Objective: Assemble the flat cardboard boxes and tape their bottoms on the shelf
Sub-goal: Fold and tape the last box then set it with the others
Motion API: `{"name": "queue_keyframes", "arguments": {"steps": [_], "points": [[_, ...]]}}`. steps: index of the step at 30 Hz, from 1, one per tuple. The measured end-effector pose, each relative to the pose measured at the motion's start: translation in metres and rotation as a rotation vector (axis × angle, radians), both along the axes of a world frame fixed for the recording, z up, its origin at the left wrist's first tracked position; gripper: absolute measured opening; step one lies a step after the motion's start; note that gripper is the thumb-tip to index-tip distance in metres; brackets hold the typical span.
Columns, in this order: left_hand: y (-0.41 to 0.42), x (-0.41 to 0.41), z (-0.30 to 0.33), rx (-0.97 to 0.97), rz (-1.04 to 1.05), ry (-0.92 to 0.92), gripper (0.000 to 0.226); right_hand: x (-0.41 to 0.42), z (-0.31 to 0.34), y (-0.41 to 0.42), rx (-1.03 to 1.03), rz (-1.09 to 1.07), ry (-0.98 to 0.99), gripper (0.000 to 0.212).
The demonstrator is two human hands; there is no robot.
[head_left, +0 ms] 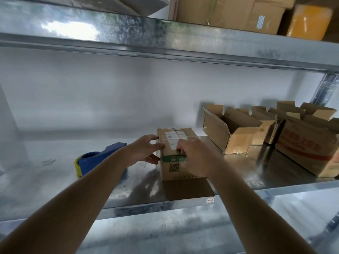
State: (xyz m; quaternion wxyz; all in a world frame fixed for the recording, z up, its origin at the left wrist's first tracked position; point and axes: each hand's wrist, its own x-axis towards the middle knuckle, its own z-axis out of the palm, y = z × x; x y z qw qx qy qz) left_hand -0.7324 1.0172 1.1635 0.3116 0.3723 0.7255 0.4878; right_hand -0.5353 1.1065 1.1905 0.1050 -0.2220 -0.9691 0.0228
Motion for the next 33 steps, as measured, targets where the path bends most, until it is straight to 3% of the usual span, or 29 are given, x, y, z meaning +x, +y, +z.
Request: {"name": "queue_keyframes", "arguments": {"steps": [5, 9, 13, 16, 19, 21, 23, 28, 31, 33], "points": [[0.005, -0.007, 0.0, 0.001, 0.002, 0.037, 0.048, -0.025, -0.036, -0.02, 0.223, -0.19, 0.026, 0.097], [0.003, -0.008, -0.006, -0.024, 0.037, 0.176, 0.047, -0.032, -0.057, -0.018, 0.246, -0.208, 0.15, 0.082], [-0.001, -0.015, -0.015, -0.071, 0.119, 0.351, 0.052, -0.023, -0.06, -0.005, 0.122, -0.118, 0.249, 0.072], [0.001, -0.021, -0.024, -0.134, 0.181, 0.293, 0.05, -0.004, -0.058, 0.012, 0.016, -0.099, 0.29, 0.073], [0.009, -0.024, -0.032, -0.137, 0.256, 0.181, 0.007, 0.008, -0.055, 0.031, -0.107, -0.105, 0.407, 0.057], [0.015, -0.022, -0.032, -0.07, 0.268, 0.083, 0.014, 0.01, -0.049, 0.038, -0.183, -0.106, 0.472, 0.049], [0.019, -0.017, -0.03, 0.023, 0.238, -0.011, 0.004, 0.013, -0.044, 0.041, -0.234, -0.1, 0.544, 0.045], [0.031, -0.002, -0.028, 0.18, 0.17, -0.225, 0.072, 0.023, -0.042, 0.048, -0.358, -0.078, 0.668, 0.034], [0.033, 0.004, -0.032, 0.221, 0.114, -0.322, 0.08, 0.03, -0.041, 0.052, -0.386, -0.03, 0.723, 0.029], [0.034, 0.001, -0.036, 0.245, 0.104, -0.261, 0.081, 0.034, -0.04, 0.055, -0.395, 0.005, 0.703, 0.027]]}}
